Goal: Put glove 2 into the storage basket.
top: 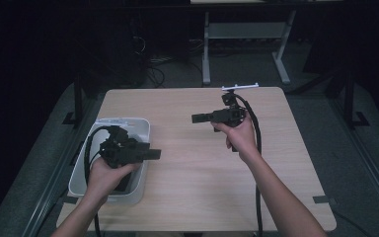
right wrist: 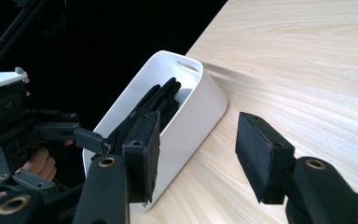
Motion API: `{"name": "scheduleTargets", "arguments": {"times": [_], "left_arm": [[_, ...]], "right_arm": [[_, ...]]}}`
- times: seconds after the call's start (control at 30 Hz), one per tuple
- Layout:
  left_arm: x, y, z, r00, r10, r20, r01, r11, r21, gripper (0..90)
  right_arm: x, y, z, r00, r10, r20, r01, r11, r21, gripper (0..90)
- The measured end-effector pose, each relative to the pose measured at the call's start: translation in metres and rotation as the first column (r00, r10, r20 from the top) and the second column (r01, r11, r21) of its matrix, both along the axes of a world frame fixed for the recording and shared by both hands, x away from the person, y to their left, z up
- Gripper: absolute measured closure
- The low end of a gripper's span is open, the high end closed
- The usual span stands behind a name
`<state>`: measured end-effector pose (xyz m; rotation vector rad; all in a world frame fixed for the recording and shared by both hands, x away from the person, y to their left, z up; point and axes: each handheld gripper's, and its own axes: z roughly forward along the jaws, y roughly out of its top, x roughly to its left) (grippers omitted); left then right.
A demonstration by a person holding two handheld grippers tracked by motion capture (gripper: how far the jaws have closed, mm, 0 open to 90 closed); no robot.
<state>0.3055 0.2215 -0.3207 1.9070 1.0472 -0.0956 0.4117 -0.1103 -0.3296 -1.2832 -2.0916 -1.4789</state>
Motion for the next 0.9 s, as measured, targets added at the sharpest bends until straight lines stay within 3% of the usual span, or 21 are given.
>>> {"name": "scheduleTargets", "arguments": {"times": [0.9], "left_arm": [[-0.002, -0.052, -0.012, 0.9955, -0.095, -0.006, 0.095, 0.9954, 0.013, 28.1]], "right_arm": [[-0.023, -0.063, -0.027, 0.9958, -0.082, -0.041, 0.083, 0.996, 0.023, 47.8]]}}
